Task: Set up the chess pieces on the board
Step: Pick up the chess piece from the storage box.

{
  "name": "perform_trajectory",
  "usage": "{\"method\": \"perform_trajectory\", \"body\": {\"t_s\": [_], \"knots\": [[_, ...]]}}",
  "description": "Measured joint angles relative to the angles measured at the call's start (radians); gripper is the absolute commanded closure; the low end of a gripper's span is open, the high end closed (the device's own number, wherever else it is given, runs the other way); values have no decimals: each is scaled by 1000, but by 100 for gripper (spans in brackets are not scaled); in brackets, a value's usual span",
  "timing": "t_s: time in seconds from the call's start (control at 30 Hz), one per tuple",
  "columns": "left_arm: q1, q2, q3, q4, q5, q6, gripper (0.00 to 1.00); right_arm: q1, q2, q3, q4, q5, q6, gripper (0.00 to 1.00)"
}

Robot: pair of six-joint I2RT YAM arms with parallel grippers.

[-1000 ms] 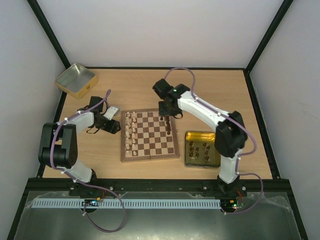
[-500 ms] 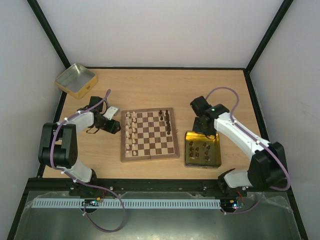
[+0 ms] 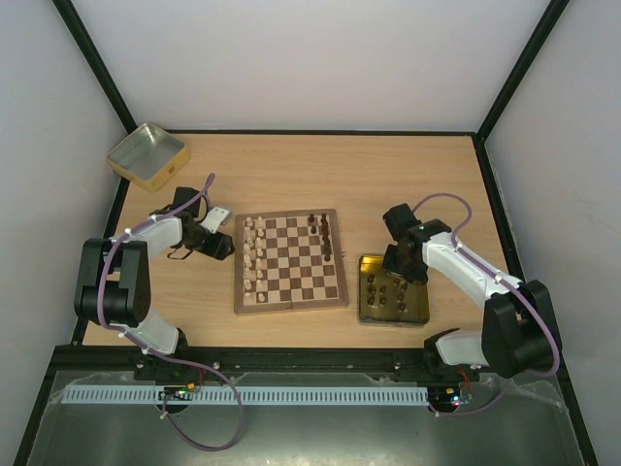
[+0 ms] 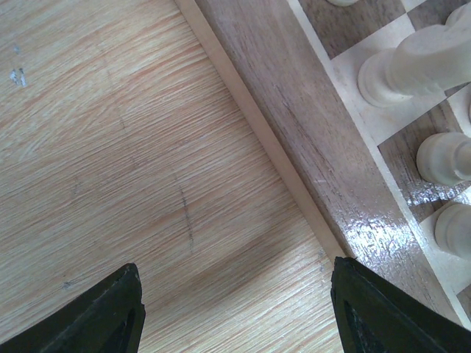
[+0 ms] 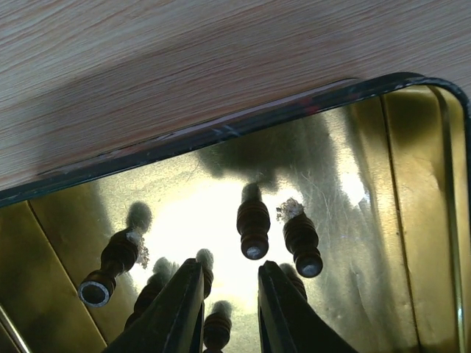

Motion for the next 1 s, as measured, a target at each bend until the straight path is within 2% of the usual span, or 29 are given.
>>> {"method": "perform_trajectory", "body": {"t_s": [0.73,0.93,1.0], "knots": [[0,0,0,0,0,0,30,-36,34,-78,76,-26,-21,80],[0,0,0,0,0,0,30,-37,53,-78,94,-30,-21,92],[0,0,0,0,0,0,30,-37,55,-78,95,-31,-20,93]]}}
